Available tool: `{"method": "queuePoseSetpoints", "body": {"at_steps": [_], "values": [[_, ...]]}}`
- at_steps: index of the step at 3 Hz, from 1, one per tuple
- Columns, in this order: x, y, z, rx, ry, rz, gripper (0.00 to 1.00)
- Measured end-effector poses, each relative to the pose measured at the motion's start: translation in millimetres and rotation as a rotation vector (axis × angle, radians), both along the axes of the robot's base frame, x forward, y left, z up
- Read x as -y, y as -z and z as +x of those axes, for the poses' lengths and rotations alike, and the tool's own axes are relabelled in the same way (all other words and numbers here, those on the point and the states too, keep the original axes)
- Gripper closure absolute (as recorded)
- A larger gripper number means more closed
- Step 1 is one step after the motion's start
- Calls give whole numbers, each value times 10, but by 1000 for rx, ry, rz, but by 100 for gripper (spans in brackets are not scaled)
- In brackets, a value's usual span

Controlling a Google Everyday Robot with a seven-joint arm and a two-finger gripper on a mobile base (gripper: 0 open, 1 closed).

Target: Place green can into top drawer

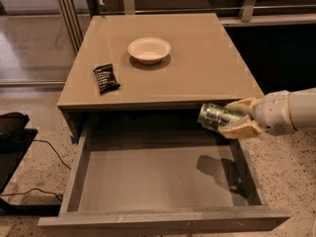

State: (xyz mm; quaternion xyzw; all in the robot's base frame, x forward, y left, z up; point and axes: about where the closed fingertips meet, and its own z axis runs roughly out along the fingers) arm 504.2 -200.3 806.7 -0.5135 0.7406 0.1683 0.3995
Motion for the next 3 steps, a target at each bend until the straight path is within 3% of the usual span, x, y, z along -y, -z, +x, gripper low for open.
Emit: {"method": "queuePoseSetpoints", "body": {"at_steps": [2,3], "values": [[-481,638,-164,-64,-86,-24,100],[-583,906,-219,-47,-103,-4,100]]}}
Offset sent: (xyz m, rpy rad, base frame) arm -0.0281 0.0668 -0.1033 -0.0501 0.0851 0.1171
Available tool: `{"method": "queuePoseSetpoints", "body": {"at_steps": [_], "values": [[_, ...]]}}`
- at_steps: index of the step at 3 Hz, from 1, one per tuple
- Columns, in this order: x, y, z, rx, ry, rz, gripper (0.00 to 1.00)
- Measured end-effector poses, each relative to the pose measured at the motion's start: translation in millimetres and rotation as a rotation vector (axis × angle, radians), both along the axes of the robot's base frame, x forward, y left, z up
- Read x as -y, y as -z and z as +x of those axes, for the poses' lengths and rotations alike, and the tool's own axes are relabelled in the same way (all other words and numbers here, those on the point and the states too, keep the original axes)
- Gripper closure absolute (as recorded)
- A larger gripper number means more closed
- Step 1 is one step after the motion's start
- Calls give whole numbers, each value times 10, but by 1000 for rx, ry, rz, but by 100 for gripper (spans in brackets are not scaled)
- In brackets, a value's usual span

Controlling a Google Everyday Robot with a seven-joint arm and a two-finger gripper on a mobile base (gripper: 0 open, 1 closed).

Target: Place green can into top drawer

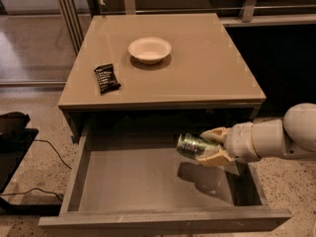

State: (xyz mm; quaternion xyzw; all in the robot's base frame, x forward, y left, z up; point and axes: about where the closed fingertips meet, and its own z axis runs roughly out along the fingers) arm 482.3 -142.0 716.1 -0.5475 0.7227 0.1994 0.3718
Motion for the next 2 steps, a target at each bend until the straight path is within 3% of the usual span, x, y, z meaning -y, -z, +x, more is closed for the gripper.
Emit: {"method": "queuePoseSetpoints", "body": {"at_steps": [1,2], "values": [[-112,138,-31,46,-38,117,100],[-174,254,-50,63,-60,153,100]]}}
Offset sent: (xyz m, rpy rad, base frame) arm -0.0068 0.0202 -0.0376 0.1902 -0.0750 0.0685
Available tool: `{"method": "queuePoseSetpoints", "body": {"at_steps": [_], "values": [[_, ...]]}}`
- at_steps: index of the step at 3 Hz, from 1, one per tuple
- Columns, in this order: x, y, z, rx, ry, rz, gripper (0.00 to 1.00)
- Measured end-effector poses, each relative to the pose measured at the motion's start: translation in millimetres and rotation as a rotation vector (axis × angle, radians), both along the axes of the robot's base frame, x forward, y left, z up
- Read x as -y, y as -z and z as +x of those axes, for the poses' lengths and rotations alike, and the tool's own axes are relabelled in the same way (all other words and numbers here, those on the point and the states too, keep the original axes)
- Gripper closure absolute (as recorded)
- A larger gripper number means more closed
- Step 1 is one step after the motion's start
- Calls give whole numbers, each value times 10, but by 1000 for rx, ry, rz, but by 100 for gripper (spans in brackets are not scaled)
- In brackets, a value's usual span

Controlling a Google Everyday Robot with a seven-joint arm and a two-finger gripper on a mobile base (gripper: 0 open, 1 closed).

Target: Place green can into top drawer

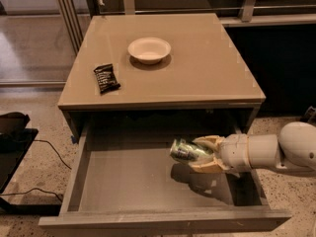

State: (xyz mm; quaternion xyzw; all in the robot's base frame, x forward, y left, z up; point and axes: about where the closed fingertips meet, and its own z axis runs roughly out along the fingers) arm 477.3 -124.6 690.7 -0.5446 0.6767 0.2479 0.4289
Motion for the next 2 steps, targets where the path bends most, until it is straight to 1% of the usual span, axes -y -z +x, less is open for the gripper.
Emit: {"method": "queuePoseSetpoints", "body": {"at_steps": [1,2], "values": [[-3,5,0,0,-1,1,100],[-88,97,11,-14,-13,0,100]]}}
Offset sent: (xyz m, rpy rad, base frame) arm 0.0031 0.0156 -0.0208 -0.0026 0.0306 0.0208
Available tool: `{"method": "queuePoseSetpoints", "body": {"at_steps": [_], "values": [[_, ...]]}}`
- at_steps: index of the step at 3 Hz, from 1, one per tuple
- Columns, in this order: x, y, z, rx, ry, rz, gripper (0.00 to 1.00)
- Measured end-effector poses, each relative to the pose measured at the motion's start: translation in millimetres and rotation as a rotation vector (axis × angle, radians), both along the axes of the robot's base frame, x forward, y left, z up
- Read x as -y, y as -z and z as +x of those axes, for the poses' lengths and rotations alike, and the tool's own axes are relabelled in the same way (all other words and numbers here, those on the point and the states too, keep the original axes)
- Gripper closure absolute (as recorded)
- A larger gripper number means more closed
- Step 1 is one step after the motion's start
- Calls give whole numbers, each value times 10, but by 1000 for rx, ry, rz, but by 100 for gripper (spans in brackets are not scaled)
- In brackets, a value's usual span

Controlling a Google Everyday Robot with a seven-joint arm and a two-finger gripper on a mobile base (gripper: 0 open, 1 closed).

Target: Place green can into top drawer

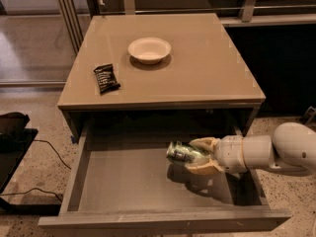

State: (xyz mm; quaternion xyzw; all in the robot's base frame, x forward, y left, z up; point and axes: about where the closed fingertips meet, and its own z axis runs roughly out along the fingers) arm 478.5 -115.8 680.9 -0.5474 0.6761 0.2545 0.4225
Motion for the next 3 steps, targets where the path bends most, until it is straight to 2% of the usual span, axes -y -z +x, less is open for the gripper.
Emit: {"method": "queuePoseSetpoints", "body": {"at_steps": [1,2,3], "values": [[-213,272,68,-31,-25,-13,100],[-406,481,180,-40,-36,-33,100],[-485,628,259,-39,-20,-61,100]]}}
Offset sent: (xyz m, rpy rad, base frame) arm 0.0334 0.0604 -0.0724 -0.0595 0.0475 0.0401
